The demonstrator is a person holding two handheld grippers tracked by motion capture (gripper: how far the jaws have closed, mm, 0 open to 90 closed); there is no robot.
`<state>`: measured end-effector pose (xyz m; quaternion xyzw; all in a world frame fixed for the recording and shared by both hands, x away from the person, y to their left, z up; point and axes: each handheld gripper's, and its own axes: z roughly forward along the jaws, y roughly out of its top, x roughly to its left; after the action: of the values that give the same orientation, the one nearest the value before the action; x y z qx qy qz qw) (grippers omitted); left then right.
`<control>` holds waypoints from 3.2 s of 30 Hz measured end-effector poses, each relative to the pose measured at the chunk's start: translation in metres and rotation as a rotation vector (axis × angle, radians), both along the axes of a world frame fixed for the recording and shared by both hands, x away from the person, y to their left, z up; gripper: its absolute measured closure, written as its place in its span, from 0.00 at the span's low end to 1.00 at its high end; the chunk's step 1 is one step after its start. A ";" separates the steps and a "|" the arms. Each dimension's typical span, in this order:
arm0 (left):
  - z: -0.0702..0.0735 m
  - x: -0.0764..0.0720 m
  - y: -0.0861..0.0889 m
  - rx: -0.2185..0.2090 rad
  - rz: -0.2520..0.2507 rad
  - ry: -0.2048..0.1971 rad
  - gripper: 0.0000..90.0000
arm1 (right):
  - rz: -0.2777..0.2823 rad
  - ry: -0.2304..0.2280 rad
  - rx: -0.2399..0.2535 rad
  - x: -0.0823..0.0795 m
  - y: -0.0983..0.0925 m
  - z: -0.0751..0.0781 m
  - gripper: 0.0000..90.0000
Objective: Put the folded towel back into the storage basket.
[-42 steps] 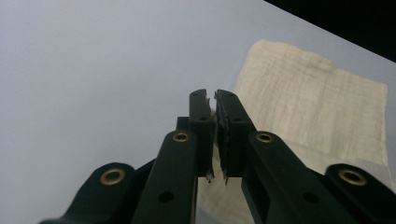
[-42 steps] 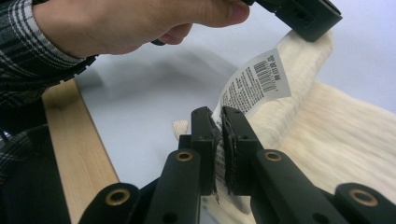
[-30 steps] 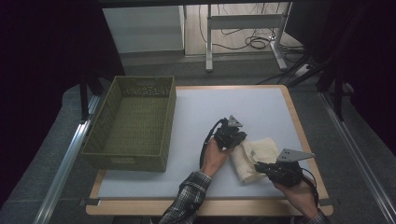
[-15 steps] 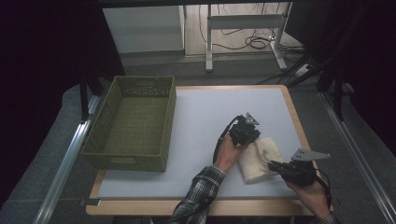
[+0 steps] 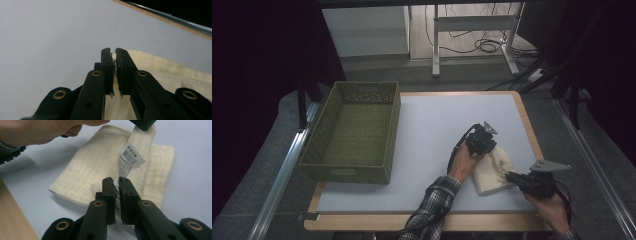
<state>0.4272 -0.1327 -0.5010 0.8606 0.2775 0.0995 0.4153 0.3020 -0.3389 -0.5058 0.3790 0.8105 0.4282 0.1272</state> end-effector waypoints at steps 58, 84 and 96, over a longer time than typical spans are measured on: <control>0.002 -0.019 0.065 -0.082 0.009 0.078 0.54 | -0.088 -0.034 -0.052 0.004 -0.017 0.025 0.95; 0.002 -0.018 0.052 -0.029 -0.002 0.066 0.53 | -0.214 0.063 -0.153 0.018 -0.045 -0.009 0.74; -0.008 -0.009 0.034 0.059 -0.040 0.104 0.94 | -0.164 0.120 -0.058 0.013 -0.043 -0.009 0.97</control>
<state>0.4178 -0.0983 -0.5088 0.8819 0.2784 0.0547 0.3765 0.3153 -0.3822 -0.5146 0.4651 0.7951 0.3690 0.1237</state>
